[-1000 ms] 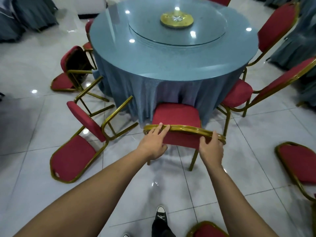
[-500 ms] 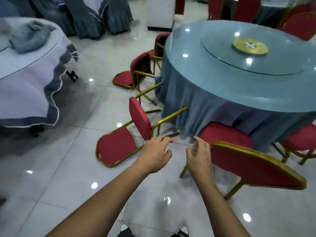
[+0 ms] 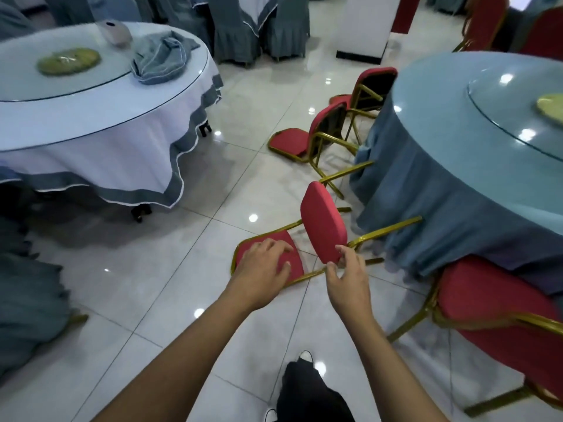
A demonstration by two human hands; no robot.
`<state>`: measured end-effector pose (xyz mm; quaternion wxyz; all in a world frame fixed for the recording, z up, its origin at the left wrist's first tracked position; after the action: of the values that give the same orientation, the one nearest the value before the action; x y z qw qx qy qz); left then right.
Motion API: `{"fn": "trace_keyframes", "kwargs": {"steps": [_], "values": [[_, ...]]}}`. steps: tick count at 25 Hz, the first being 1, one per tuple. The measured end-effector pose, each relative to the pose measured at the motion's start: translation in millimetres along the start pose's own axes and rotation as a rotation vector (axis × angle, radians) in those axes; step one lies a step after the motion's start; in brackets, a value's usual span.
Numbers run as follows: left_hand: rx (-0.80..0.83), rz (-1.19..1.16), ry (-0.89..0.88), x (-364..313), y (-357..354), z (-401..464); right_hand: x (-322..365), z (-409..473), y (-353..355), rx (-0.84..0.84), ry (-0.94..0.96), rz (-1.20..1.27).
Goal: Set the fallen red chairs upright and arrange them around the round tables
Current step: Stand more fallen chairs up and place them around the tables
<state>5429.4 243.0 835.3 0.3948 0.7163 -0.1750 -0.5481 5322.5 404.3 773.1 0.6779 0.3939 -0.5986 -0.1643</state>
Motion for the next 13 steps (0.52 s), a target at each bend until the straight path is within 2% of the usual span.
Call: {"fn": "trace_keyframes", "kwargs": {"steps": [4,11,13], "values": [[0.008,-0.011,0.018,51,34,53,37,56,-49,0.000,-0.025,0.021],[0.168,0.056,-0.010,108,90,185,91,182,-126,-0.030,-0.175,0.069],[0.165,0.063,-0.035,127,107,224,107,212,-150,-0.007,-0.180,0.049]]}}
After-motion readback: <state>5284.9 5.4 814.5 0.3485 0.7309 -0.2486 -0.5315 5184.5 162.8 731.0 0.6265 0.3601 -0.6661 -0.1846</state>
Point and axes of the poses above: each hand's wrist, its own z-axis towards the middle knuckle, its own y-axis out of the back of the hand, x = y × z, the point moved 3 cm from there along z, towards the middle knuckle, and after that the axes turned 10 degrees about -z, right-handed, at the moved point
